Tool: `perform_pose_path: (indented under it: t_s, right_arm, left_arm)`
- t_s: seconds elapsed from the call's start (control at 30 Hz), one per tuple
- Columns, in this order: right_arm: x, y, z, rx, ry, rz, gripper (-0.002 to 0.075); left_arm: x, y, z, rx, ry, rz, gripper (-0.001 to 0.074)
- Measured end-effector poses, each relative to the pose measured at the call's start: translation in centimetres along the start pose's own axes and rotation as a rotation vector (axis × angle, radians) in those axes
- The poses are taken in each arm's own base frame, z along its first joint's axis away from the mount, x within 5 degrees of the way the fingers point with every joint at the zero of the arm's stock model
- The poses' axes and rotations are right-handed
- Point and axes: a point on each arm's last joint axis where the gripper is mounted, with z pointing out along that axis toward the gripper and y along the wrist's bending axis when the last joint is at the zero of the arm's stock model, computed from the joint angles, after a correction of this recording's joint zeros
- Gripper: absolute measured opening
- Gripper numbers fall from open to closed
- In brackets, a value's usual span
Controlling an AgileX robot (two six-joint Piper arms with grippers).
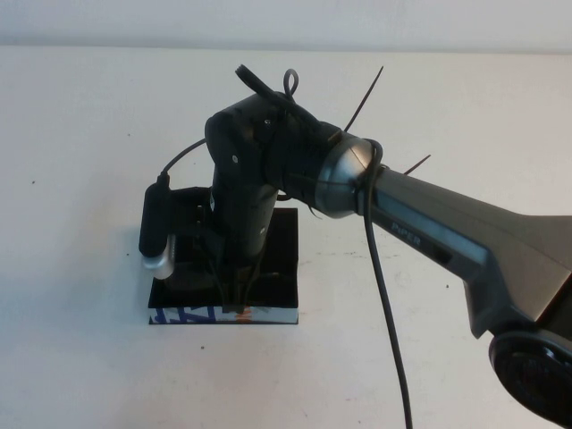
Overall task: Return glasses to glasses case
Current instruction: Place the glasses in the glasses case
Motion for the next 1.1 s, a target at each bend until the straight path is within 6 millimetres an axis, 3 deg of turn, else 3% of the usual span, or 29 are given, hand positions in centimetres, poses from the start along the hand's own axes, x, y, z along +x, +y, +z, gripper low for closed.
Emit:
perform_pose_path:
  t_s: [0.63,0.73,0.93,1.1]
  right_arm:
    - [0.05,0.01,0.94,-0.019,0.006,0.007,0.0048]
    - [0.04,0.01,0.94,-0.02,0.006,0.007,0.0097]
    - [0.06,0.0,0.94,-0.018,0.007,0.006,0.027]
    - [0.09,-0.08,0.16,0.005,0.01,-0.002,0.0306]
  left_arm:
    - [0.0,0.0,0.0,0.0,0.0,0.0,-0.0004]
    - [0.0,0.0,0.0,0.0,0.0,0.0,-0.0004]
    - [0.0,0.0,0.0,0.0,0.0,0.0,-0.0004]
    - [0.0,0.0,0.0,0.0,0.0,0.0,-0.0004]
